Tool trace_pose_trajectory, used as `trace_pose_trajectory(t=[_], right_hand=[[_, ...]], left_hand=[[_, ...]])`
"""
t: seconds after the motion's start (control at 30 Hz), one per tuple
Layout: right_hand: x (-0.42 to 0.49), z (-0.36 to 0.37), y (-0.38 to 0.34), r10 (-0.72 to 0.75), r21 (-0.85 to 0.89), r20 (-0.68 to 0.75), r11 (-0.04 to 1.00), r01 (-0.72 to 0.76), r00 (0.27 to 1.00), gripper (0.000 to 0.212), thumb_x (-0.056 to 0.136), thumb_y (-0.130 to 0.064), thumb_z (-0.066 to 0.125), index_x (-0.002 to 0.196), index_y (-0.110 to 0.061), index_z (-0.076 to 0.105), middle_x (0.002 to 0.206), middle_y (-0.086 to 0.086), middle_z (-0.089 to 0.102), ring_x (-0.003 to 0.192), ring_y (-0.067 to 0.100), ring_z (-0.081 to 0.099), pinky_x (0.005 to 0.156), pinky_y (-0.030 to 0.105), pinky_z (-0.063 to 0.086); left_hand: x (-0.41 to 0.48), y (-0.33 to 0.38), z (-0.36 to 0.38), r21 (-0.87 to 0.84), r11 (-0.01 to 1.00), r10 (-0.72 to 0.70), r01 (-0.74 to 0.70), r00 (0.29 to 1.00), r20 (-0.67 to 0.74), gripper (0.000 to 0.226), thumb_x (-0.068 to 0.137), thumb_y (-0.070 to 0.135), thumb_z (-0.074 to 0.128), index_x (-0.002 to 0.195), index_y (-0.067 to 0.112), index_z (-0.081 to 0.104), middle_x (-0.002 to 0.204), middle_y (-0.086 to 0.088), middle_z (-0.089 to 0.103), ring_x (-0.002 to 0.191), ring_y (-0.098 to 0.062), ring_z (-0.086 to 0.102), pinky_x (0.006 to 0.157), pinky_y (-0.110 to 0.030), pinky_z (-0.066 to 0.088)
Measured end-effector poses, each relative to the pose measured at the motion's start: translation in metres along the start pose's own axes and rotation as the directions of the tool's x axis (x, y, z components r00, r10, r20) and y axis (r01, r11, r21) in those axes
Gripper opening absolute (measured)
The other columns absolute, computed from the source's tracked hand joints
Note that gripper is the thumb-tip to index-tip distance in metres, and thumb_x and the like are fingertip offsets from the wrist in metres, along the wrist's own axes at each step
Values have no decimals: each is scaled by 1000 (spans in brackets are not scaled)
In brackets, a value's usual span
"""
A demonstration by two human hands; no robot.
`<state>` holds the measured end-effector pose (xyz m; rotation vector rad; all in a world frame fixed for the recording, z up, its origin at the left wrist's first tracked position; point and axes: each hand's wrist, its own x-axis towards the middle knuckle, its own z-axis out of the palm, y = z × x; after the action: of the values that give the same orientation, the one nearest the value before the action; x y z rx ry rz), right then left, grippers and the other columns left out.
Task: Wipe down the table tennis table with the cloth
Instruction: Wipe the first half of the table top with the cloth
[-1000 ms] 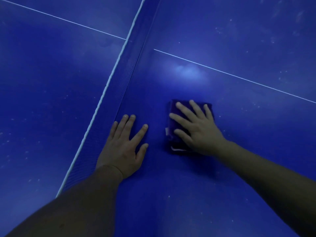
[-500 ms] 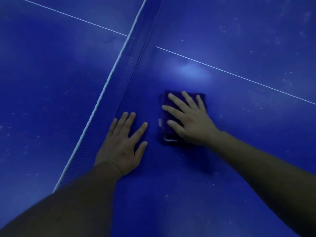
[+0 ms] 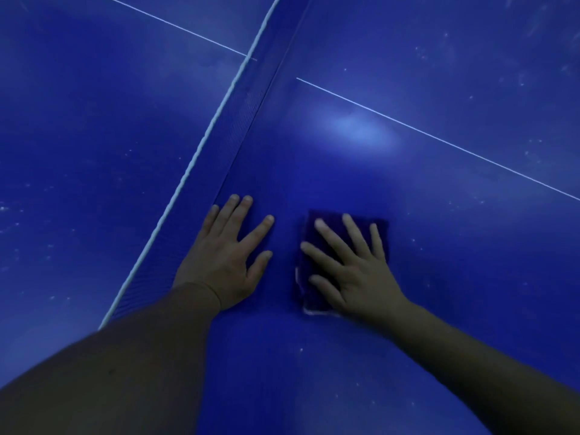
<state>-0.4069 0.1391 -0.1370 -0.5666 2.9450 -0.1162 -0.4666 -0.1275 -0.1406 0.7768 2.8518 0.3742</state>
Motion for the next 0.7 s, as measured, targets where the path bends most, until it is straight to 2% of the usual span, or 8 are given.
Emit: trace_pose_trajectory(t=[0.1,0.17,0.3,0.37,0.47,0.53,0.6,0.7], right_hand=[[13,-13,47,-31,-37,35,999,33,999,56,101,-64,24,150,-43,38,165,-6,26,150,38,25,113,71,19],[52,-24,77,188,-23,23,982,-188,982,62,95,-65,23,152,-44,36,167,-6,22,151,38,21,113,72,18],[135,-34,93,587,131,21,801,-584,810,63,96,-64,19,156,-45,22,169,-11,2,154,36,1,116,72,1],[143,-29,69,584,110,22,805,-583,811,60,99,-62,22,156,-45,21,169,-10,1,154,37,1,116,72,0],[83,-14,25,266,40,-44,964,-264,963,58,98,-61,26,152,-43,36,168,-9,15,153,38,14,116,70,7],[44,-12,36,143,13,-26,990,-142,989,57,97,-62,29,148,-42,42,166,-8,23,151,36,20,116,68,11],[46,-20,76,292,7,-20,956,-292,956,58,96,-62,30,148,-42,42,166,-8,24,151,35,21,115,68,13],[101,-31,120,591,103,4,802,-588,806,62,94,-64,23,153,-45,30,168,-9,10,153,34,9,116,70,5]], left_hand=[[-1,0,0,-8,1000,1,-1,1000,-1,62,100,54,27,156,27,33,165,-14,18,155,-28,7,125,-51,10],[-1,0,0,-4,1000,1,-1,1000,4,63,100,54,27,156,27,31,166,-13,17,155,-27,5,125,-50,8],[0,2,-1,-8,1000,-3,3,1000,2,63,100,53,28,156,26,32,165,-13,18,155,-28,7,125,-50,9],[-1,2,-2,2,1000,-7,7,1000,2,63,99,53,27,156,26,33,165,-13,18,155,-28,8,125,-51,10],[0,3,-2,4,1000,1,-1,1000,-10,63,99,52,29,155,24,36,164,-15,21,154,-30,11,124,-51,12],[0,2,-2,4,1000,-5,5,1000,-6,64,99,52,29,155,24,35,165,-15,20,154,-29,10,124,-51,12],[-1,3,-2,-1,1000,-5,5,1000,-3,64,99,53,28,156,26,32,165,-14,19,154,-29,8,125,-51,11],[0,2,-3,-6,1000,7,-7,1000,-7,63,99,54,29,156,27,33,165,-15,20,154,-29,9,125,-52,11]])
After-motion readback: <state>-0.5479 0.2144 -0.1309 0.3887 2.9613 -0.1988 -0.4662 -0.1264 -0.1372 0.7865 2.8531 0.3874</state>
